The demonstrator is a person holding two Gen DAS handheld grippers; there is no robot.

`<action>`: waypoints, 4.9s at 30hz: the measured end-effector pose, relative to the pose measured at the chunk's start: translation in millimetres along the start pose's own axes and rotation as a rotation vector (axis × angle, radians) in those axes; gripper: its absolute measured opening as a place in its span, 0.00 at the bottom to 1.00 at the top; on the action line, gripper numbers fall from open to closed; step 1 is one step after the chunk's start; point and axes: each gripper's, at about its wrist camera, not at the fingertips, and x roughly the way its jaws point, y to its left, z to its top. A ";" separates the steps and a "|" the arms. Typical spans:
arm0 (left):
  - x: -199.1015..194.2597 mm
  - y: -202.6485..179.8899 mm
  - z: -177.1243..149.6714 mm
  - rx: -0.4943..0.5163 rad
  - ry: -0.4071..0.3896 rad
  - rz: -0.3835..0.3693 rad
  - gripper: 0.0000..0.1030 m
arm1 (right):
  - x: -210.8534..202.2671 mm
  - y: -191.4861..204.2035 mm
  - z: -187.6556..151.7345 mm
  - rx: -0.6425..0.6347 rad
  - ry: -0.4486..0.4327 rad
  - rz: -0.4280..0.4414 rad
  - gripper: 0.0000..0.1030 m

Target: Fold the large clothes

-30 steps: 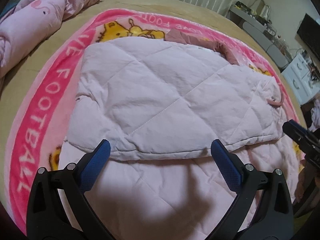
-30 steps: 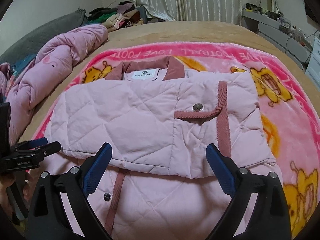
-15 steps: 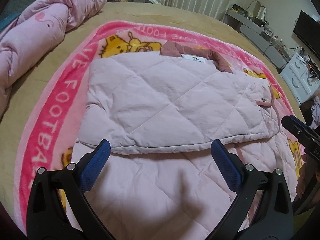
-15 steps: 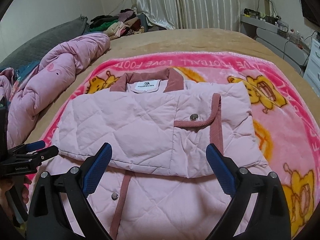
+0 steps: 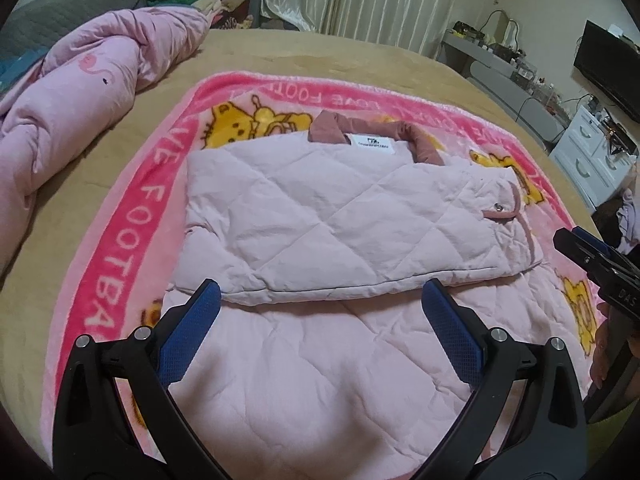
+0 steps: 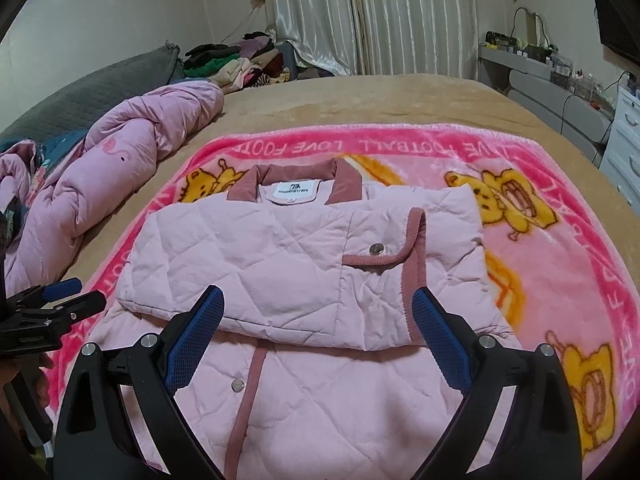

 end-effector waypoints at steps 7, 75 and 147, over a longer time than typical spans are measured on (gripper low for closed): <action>-22.1 -4.1 -1.5 -0.001 -0.048 0.005 0.91 | -22.1 2.1 -0.5 -0.008 -0.034 0.011 0.93; -94.0 -15.5 -152.7 0.022 -0.031 0.084 0.91 | -130.1 -72.2 -138.2 -0.018 0.041 -0.069 0.93; -91.1 54.0 -244.6 -0.052 0.096 -0.053 0.40 | -129.9 -138.2 -261.0 0.059 0.386 0.013 0.93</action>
